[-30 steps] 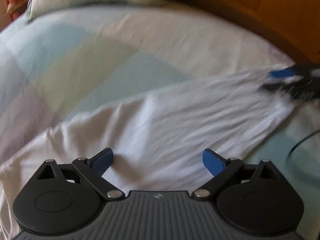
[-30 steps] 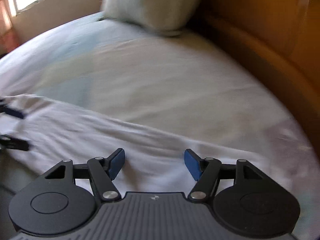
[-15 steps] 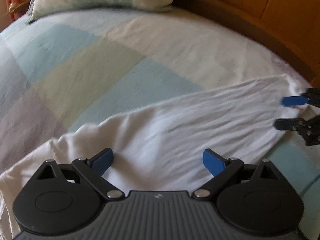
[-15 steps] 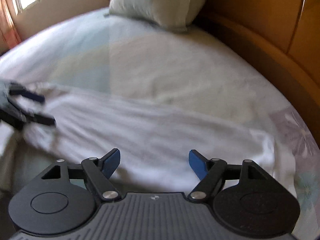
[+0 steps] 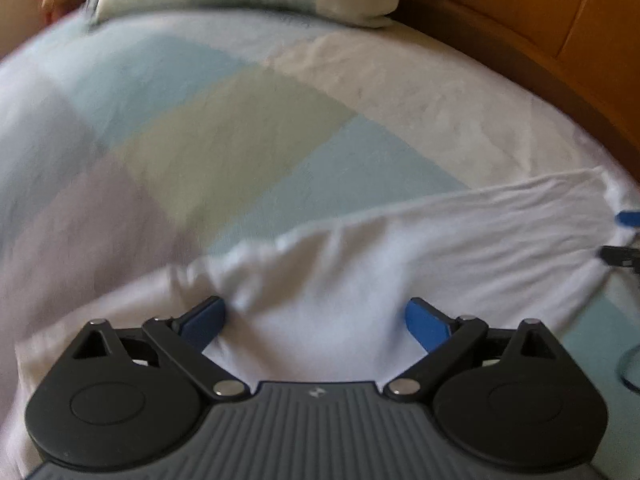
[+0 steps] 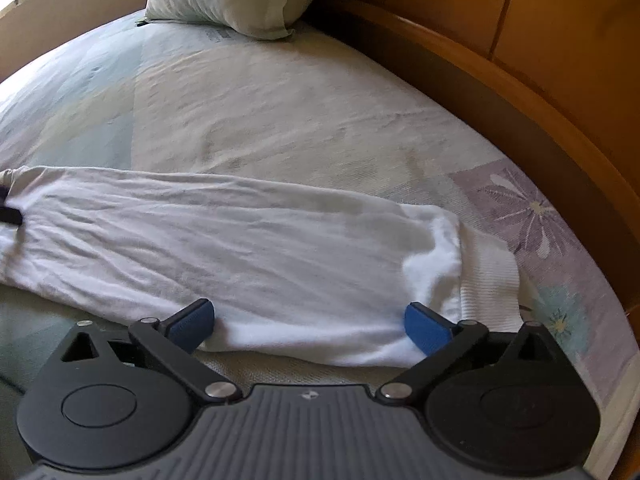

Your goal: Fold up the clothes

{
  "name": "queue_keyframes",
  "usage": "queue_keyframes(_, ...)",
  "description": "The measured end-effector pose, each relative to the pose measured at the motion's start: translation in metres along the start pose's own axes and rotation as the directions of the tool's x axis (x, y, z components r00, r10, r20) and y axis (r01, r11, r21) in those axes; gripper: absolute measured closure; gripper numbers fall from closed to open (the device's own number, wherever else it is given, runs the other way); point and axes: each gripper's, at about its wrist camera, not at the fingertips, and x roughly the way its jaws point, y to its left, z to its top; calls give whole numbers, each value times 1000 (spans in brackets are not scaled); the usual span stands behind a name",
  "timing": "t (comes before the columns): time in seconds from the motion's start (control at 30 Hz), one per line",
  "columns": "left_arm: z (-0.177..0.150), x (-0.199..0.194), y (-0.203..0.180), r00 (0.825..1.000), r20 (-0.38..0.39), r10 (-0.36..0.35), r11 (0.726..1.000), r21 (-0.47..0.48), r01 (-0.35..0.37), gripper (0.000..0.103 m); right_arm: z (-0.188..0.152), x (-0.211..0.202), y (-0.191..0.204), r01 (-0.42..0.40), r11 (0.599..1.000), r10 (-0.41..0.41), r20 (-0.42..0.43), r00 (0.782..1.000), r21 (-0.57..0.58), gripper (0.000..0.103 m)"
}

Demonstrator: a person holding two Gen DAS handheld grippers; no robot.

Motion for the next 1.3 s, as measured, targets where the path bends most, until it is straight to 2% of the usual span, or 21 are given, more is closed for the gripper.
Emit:
queue_keyframes(0.03, 3, 3, 0, 1000, 6, 6, 1000, 14, -6, 6, 0, 0, 1, 3, 1000, -3, 4, 1000, -2, 0)
queue_keyframes(0.13, 13, 0, 9, 1000, 26, 12, 999, -36, -11, 7, -1, 0, 1, 7, 1000, -7, 9, 1000, -10, 0)
queue_keyframes(0.2, 13, -15, 9, 999, 45, 24, 998, -52, -22, 7, 0, 0, 1, 8, 1000, -8, 6, 1000, -12, 0)
queue_keyframes(0.3, 0, -40, 2, 995, 74, 71, 997, -34, -69, 6, 4, 0, 3, 22, 1000, -22, -5, 1000, -6, 0)
queue_keyframes(0.37, -13, -46, -1, 993, 58, 106, 994, -10, -105, 6, 9, -5, 11, 38, 999, -38, -2, 999, -10, 0)
queue_keyframes(0.43, -26, -42, -3, 990, 33, 138, 990, 16, -139, 6, 16, -12, 25, -5, 1000, 6, 37, 999, -12, 0)
queue_keyframes(0.53, -38, -27, 8, 988, -19, 150, 988, -23, -151, 3, 29, -13, 53, -93, 995, 94, 79, 992, -21, 0)
queue_keyframes(0.63, -37, -23, 18, 992, -14, 129, 987, -97, -130, 4, 46, 2, 89, -169, 984, 174, 96, 980, -59, 0)
queue_keyframes(0.8, -37, -22, 23, 993, -9, 120, 989, -89, -120, 4, 63, 33, 147, -206, 969, 219, 87, 972, -138, 0)
queue_keyframes(0.87, -37, -22, 26, 993, -5, 116, 989, -90, -116, 4, 65, 46, 160, -183, 969, 197, 71, 978, -166, 0)
queue_keyframes(0.97, -40, -22, 28, 991, 3, 131, 987, -95, -130, 3, 67, 55, 149, -137, 978, 153, 92, 984, -157, 0)
queue_keyframes(1.17, -40, -22, 28, 990, 1, 140, 984, -112, -139, 2, 79, 46, 79, -20, 999, 17, 100, 995, 26, 0)
queue_keyframes(1.3, -41, -22, 28, 990, 2, 140, 983, -118, -139, 2, 68, 19, 65, -50, 997, 43, 117, 992, 63, 0)
